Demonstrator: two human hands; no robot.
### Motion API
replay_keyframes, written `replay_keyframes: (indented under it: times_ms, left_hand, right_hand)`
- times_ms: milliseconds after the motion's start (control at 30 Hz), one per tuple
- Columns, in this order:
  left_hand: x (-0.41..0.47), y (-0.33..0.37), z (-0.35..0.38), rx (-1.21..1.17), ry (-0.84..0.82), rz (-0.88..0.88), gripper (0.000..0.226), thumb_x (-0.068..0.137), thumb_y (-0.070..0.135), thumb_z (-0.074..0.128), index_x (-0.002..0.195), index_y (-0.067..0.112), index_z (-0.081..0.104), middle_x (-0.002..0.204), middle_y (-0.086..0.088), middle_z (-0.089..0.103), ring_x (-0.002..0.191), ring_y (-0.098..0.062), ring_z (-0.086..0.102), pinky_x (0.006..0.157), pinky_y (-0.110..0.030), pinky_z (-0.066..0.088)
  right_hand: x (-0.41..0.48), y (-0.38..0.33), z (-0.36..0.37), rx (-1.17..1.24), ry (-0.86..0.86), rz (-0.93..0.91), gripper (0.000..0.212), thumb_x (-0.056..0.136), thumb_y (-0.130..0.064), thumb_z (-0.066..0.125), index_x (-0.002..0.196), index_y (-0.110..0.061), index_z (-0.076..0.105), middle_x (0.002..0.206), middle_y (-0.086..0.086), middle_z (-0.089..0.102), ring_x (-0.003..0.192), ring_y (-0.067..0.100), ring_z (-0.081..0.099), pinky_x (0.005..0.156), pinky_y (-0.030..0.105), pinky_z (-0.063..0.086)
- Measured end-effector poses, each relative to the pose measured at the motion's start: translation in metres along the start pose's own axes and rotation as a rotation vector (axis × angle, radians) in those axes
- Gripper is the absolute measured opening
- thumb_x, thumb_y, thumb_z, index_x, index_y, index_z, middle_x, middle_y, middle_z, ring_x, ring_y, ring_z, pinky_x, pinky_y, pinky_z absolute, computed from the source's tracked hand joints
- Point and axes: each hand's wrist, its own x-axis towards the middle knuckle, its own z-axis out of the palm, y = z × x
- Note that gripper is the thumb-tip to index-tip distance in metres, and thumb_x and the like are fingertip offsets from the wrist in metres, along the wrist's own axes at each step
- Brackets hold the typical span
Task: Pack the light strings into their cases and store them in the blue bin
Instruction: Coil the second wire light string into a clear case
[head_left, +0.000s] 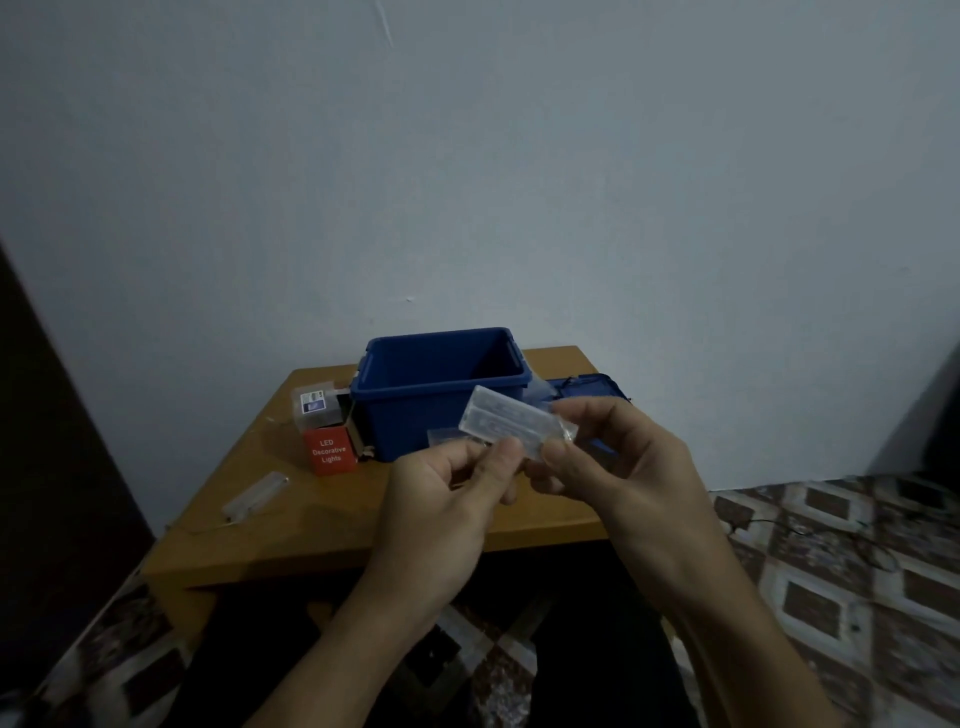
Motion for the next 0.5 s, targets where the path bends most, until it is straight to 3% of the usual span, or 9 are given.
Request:
replay_keyframes:
  times_ms: [133, 233, 367, 500]
  left_hand:
    - [-0.001, 0.006, 0.002, 0.052, 0.011, 0.024, 0.037, 0.093, 0.036, 0.062, 0.064, 0.015, 0.065, 0.042, 0.012, 0.046, 0.039, -0.001, 0.041, 0.05, -0.019, 0.03]
    - [-0.002, 0.012, 0.0, 0.079, -0.015, -0.041, 0.038, 0.093, 0.038, 0.062, 0.073, 0.007, 0.069, 0.045, 0.012, 0.05, 0.041, 0.0, 0.045, 0.052, -0.022, 0.031]
    - [-0.003, 0.021, -0.009, 0.134, -0.141, -0.161, 0.033, 0.093, 0.038, 0.062, 0.077, 0.011, 0.074, 0.055, 0.008, 0.055, 0.043, 0.002, 0.045, 0.053, -0.024, 0.031]
    - [-0.009, 0.031, -0.017, 0.154, -0.254, -0.237, 0.03, 0.094, 0.036, 0.061, 0.081, 0.011, 0.072, 0.049, 0.007, 0.045, 0.04, -0.005, 0.035, 0.045, -0.019, 0.028]
  right_hand:
    - [0.0, 0.0, -0.003, -0.071, -0.022, -0.008, 0.033, 0.087, -0.02, 0.071, 0.119, -0.016, 0.068, 0.097, 0.003, 0.074, 0.086, 0.021, 0.074, 0.077, 0.034, 0.061]
    - [-0.001, 0.0, -0.004, -0.145, -0.003, -0.028, 0.028, 0.09, -0.019, 0.07, 0.118, -0.02, 0.069, 0.095, 0.003, 0.074, 0.082, 0.018, 0.073, 0.077, 0.035, 0.061]
    - [0.0, 0.003, -0.004, -0.226, 0.049, -0.063, 0.026, 0.092, -0.017, 0.07, 0.117, -0.023, 0.069, 0.092, 0.002, 0.073, 0.085, 0.017, 0.073, 0.079, 0.04, 0.062]
    - [0.002, 0.008, -0.003, -0.276, 0.071, -0.063, 0.027, 0.092, -0.02, 0.07, 0.118, -0.027, 0.068, 0.096, -0.001, 0.072, 0.09, 0.017, 0.072, 0.082, 0.044, 0.061]
